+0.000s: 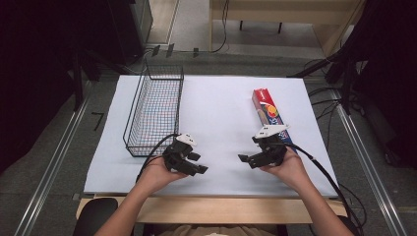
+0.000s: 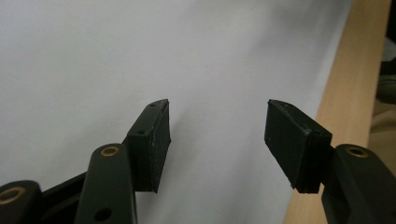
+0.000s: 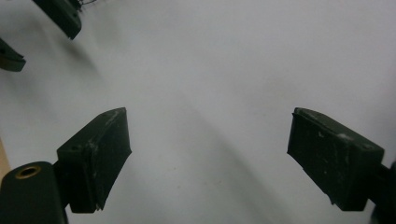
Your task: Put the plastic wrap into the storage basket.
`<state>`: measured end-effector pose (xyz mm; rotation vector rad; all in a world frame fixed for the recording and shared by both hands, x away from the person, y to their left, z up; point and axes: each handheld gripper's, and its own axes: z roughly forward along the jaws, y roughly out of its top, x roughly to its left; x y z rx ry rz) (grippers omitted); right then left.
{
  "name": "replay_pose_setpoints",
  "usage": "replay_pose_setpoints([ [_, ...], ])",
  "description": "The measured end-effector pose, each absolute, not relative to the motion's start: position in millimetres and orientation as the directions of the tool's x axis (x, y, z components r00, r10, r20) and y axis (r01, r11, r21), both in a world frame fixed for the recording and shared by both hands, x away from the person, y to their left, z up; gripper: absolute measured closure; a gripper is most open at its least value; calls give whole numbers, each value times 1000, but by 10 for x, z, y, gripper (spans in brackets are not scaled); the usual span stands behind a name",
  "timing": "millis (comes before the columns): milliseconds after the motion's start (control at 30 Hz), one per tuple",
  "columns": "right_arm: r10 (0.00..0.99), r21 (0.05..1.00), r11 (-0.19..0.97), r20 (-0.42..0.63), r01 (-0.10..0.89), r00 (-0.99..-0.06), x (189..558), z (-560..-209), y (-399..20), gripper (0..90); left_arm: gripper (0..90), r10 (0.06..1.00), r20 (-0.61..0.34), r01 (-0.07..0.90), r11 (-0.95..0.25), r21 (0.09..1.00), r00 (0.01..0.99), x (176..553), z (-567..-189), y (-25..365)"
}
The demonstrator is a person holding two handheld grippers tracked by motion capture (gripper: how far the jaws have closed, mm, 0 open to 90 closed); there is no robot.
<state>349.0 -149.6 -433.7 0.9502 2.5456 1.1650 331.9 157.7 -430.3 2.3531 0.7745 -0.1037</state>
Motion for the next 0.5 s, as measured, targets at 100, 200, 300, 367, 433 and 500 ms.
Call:
replay_pose_setpoints([
  [100, 621, 732, 490, 86, 472, -779, 3506, -4314, -1529, 232, 420, 499, -309, 580, -601, 550, 809, 3343, -4311, 1604],
  [200, 621, 754, 473, 82, 456, -779, 3543, -4282, -1537, 295, 384, 487, -317, 573, -585, 574, 814, 3319, -4262, 1610],
  [300, 627, 782, 443, 80, 439, -775, 3590, -4241, -1524, 315, 390, 498, -268, 548, -588, 595, 825, 3306, -4250, 1612],
  [367, 629, 788, 438, 74, 432, -774, 3597, -4238, -1524, 321, 394, 512, -260, 554, -585, 592, 819, 3351, -4279, 1621],
  [433, 630, 773, 460, 63, 438, -774, 3590, -4254, -1522, 321, 397, 522, -260, 561, -580, 590, 812, 3365, -4291, 1611],
  [500, 632, 756, 485, 45, 440, -774, 3564, -4271, -1519, 321, 399, 520, -262, 562, -582, 587, 813, 3367, -4293, 1600],
])
